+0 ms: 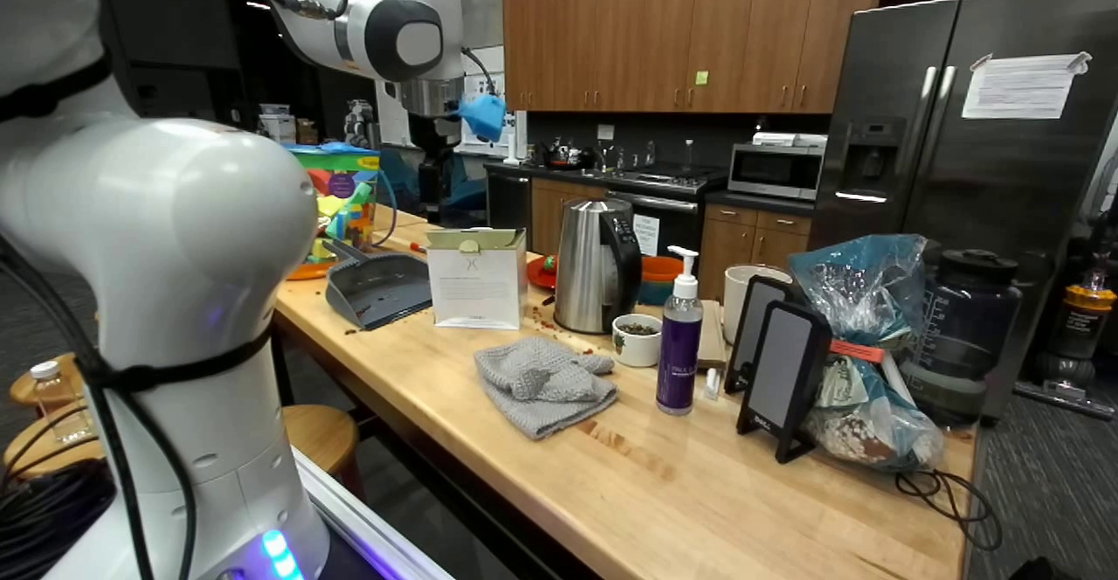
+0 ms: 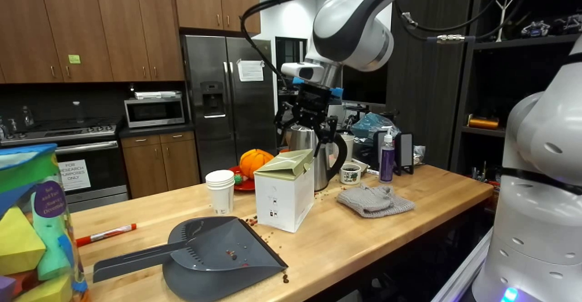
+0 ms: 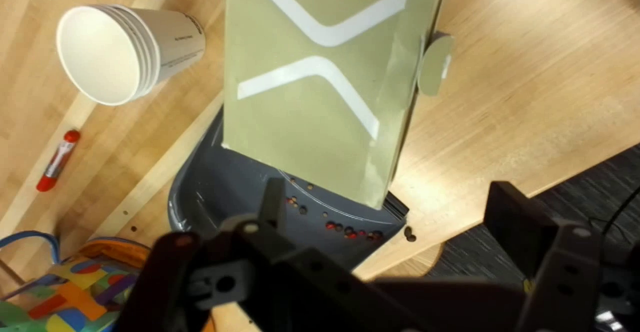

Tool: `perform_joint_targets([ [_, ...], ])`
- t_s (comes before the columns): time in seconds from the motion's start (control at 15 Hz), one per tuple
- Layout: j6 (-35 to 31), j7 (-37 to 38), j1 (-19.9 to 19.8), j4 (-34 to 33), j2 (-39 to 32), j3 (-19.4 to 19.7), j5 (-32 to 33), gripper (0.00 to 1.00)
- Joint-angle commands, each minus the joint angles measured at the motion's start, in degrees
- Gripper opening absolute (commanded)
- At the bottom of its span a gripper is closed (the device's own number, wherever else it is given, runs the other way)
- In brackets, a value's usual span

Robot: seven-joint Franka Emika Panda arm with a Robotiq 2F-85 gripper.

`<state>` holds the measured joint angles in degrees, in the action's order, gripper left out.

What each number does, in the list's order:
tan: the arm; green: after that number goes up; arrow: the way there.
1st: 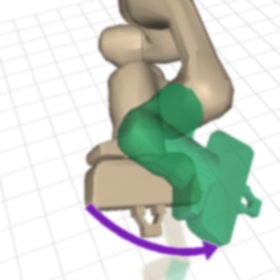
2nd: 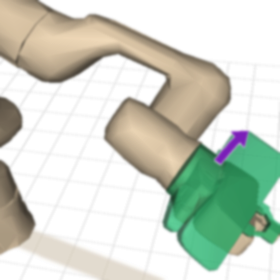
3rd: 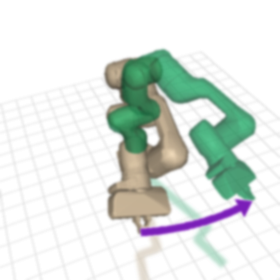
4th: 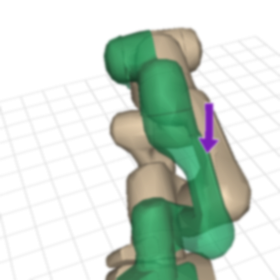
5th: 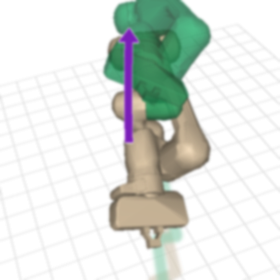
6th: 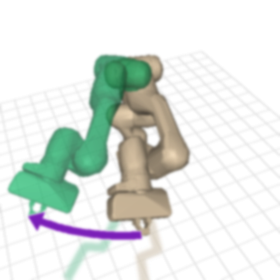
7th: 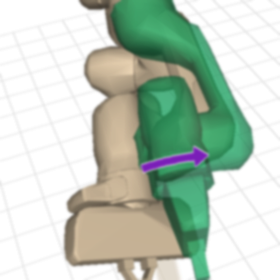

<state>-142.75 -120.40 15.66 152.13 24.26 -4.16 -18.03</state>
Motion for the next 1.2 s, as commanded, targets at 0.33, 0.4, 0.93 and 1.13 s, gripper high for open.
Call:
perform_joint_targets([
  [0.33,-9.26,3.27,0.57,-1.17,-4.82,2.36,1.50,1.00],
  [0.4,-10.13,3.17,0.60,-1.17,-5.19,2.61,1.41,1.00],
  [0.93,-14.84,3.01,0.96,-1.36,-6.23,3.88,1.17,1.00],
  [1.13,-15.64,2.85,0.97,-1.65,-7.02,4.22,1.13,1.00],
])
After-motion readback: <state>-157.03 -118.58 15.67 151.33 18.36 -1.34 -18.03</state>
